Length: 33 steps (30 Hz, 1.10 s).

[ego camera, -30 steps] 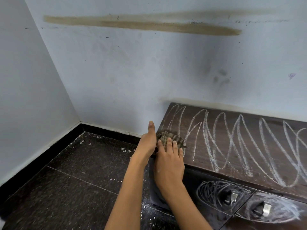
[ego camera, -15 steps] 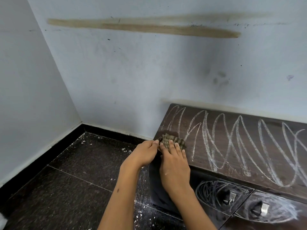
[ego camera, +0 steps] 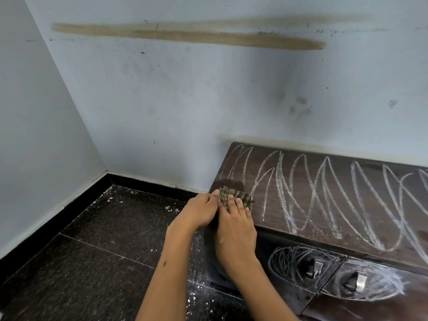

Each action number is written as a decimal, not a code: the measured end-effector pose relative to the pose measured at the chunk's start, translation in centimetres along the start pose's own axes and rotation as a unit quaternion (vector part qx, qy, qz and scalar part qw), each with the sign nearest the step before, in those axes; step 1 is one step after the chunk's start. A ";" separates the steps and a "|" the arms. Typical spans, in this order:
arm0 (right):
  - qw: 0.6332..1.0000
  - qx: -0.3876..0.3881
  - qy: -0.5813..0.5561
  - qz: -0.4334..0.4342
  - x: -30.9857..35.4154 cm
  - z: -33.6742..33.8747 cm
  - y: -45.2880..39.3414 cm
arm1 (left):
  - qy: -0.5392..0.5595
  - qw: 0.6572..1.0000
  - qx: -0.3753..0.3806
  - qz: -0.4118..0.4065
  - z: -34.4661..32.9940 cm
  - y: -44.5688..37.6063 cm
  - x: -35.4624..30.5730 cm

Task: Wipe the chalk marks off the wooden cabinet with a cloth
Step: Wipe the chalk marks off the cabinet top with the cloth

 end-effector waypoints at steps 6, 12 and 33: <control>1.000 0.021 -0.010 -0.015 -2.0 -0.2 -5.4 | -0.090 0.995 -0.030 -0.015 -0.2 0.0 -0.3; 1.000 0.011 0.003 -0.023 -0.7 -0.6 -1.7 | -0.073 0.996 -0.032 -0.028 0.1 -0.1 -0.3; 0.999 0.025 -0.007 -0.025 -2.2 -1.0 -4.5 | 0.008 0.999 -0.029 -0.028 0.4 2.0 -1.9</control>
Point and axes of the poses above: each hand's wrist, its own y-axis away from the middle knuckle, its own z-axis out of the back of the hand, x = y × z, the point moved 7 cm from there along -y, towards the middle knuckle, and after that the axes turned 10 degrees about z, right-handed, at the moved point
